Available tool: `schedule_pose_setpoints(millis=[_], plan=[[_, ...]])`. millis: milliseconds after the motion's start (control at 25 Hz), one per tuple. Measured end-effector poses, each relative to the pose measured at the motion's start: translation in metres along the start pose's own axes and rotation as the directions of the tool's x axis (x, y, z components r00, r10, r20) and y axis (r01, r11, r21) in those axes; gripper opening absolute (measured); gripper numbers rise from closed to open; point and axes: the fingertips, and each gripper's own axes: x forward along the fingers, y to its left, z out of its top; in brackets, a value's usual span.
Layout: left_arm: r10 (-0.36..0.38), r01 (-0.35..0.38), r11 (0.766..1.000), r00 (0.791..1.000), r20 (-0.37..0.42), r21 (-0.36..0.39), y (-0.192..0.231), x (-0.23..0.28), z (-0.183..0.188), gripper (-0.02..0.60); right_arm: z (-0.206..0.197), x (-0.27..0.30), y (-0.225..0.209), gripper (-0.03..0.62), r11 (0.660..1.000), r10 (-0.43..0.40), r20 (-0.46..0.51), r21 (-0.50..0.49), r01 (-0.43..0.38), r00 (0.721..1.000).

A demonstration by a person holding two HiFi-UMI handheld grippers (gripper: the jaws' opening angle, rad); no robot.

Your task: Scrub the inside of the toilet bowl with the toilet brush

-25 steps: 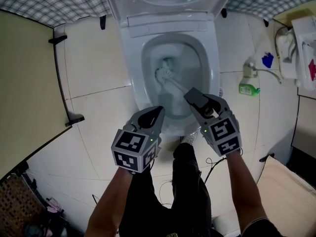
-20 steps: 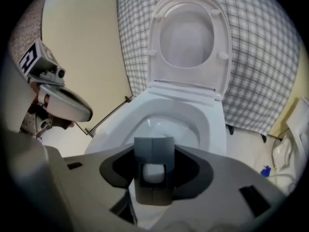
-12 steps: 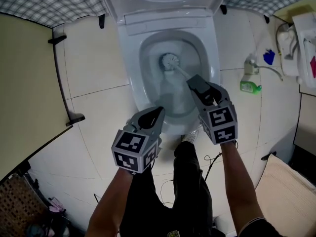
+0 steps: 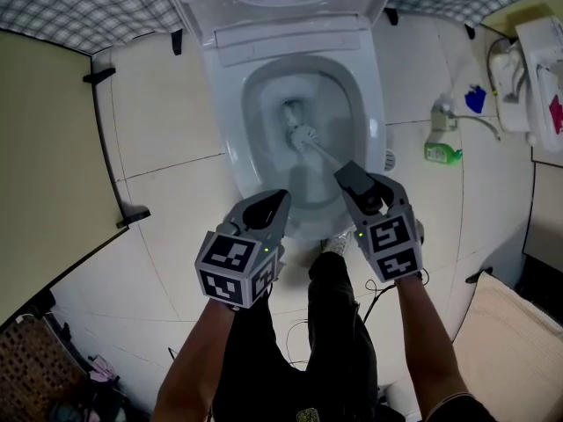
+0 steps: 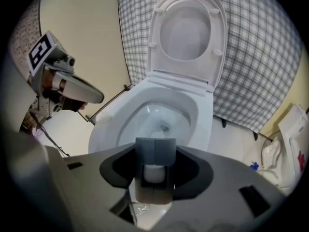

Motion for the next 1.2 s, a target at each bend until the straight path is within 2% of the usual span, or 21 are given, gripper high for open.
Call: schedule_pose_setpoints(millis=[120, 280, 480, 680, 840, 960, 1080, 1200], plan=[[-0.003, 0.003, 1.0, 1.0, -0.003, 0.005, -0.003, 0.001, -0.001, 0.009, -0.006, -0.013, 0.016, 0.198, 0.999, 0.047, 0.022, 0.019, -0.047, 0.999], [-0.006, 0.006, 1.0, 1.0, -0.005, 0.019, -0.012, 0.002, -0.002, 0.009, 0.007, -0.042, 0.01, 0.198, 0.983, 0.094, 0.153, 0.144, -0.117, 0.984], [-0.01, 0.01, 0.999, 1.0, -0.004, 0.042, -0.026, 0.007, -0.004, 0.009, 0.036, -0.101, -0.018, 0.198, 0.974, 0.074, 0.319, 0.182, -0.138, 0.945], [-0.015, 0.015, 0.998, 1.0, 0.003, 0.055, -0.049, 0.016, -0.001, 0.009, 0.039, -0.172, -0.06, 0.198, 0.962, 0.051, 0.441, 0.22, -0.163, 0.896], [-0.045, 0.043, 0.995, 0.999, 0.015, 0.089, -0.081, 0.032, 0.011, 0.009, 0.026, -0.224, -0.095, 0.198, 0.964, -0.026, 0.475, 0.246, -0.104, 0.879], [-0.079, 0.076, 0.989, 0.997, 0.014, 0.128, -0.114, 0.045, 0.02, 0.009, 0.001, -0.251, -0.122, 0.198, 0.953, -0.091, 0.484, 0.296, -0.065, 0.87], [-0.116, 0.114, 0.979, 0.993, 0.0, 0.167, -0.15, 0.057, 0.024, 0.009, -0.034, -0.269, -0.149, 0.198, 0.934, -0.162, 0.453, 0.356, -0.011, 0.876], [-0.133, 0.134, 0.973, 0.991, -0.017, 0.186, -0.173, 0.067, 0.02, 0.009, -0.074, -0.267, -0.171, 0.198, 0.913, -0.197, 0.395, 0.408, 0.021, 0.897]])
